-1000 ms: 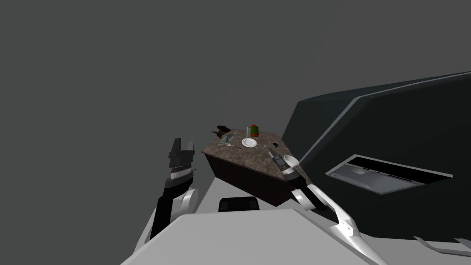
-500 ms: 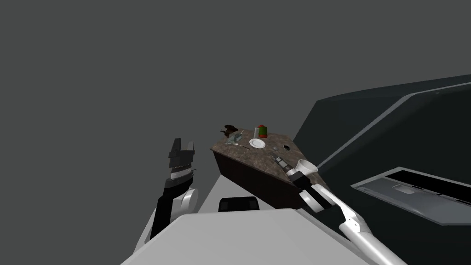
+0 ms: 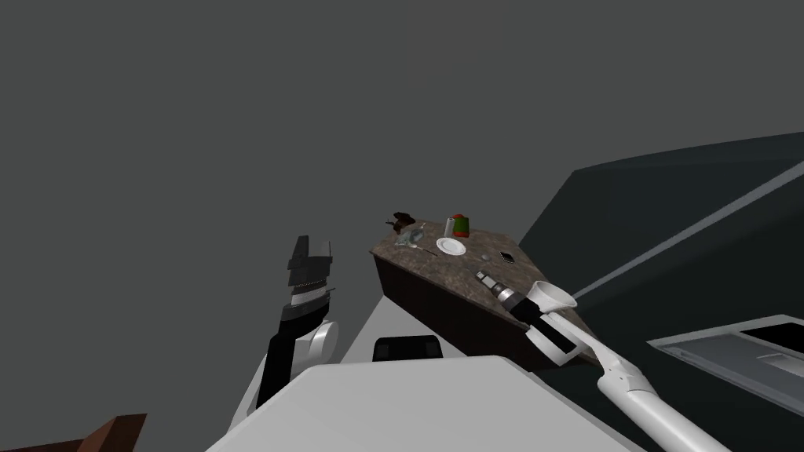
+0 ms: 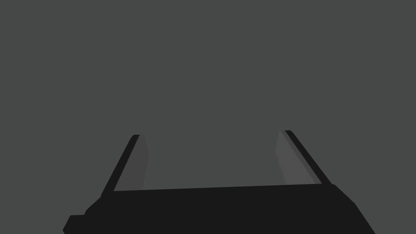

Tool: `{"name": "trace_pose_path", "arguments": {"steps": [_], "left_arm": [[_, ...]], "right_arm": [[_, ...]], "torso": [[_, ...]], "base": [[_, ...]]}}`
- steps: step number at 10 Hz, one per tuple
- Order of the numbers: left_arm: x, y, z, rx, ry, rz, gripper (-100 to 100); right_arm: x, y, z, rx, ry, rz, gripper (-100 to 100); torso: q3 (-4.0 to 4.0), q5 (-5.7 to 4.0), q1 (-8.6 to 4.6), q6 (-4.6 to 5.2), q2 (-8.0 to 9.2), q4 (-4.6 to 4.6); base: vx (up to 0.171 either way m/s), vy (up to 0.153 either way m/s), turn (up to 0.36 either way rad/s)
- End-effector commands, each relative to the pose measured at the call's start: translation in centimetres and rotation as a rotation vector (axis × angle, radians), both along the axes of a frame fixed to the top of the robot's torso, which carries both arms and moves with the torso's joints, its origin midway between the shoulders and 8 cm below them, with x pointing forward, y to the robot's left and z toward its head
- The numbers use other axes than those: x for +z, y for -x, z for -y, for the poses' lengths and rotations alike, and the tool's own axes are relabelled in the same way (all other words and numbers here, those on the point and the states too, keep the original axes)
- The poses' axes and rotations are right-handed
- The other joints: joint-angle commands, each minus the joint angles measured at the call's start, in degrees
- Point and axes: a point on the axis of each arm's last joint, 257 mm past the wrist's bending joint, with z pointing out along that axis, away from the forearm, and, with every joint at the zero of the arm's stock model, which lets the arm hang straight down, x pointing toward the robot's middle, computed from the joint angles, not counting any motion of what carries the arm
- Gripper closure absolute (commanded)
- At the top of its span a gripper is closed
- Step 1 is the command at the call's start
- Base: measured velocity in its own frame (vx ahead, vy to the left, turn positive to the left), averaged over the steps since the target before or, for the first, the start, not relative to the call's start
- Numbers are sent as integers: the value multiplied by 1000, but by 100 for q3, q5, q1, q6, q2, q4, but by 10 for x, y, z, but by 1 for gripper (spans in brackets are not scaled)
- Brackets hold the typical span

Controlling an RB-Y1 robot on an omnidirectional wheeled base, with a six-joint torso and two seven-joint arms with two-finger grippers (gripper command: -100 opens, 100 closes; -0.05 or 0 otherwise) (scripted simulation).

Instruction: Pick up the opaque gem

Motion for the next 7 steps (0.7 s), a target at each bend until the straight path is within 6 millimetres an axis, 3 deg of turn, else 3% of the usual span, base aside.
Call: {"name": "trace_pose_path", "arguments": {"steps": [1, 5, 6, 7], "left_arm": [[0, 0, 0, 0, 0, 0, 0], [0, 0, 0, 0, 0, 0, 0], [0, 0, 0, 0, 0, 0, 0], [0, 0, 0, 0, 0, 0, 0]], "right_arm": [[-15, 6, 25, -14, 68, -50, -100], [-30, 12, 62, -34, 168, -118, -100], [-38, 17, 85, -42, 240, -162, -100], [-41, 19, 93, -51, 250, -173, -100]], "torso": [[0, 0, 0, 0, 0, 0], [-2, 2, 9, -2, -3, 0], [-1, -2, -5, 1, -1, 0], [-1, -1, -1, -6, -2, 0]], "base": [[-1, 68, 226], [4, 57, 127], [3, 42, 223], [5, 42, 154]]}}
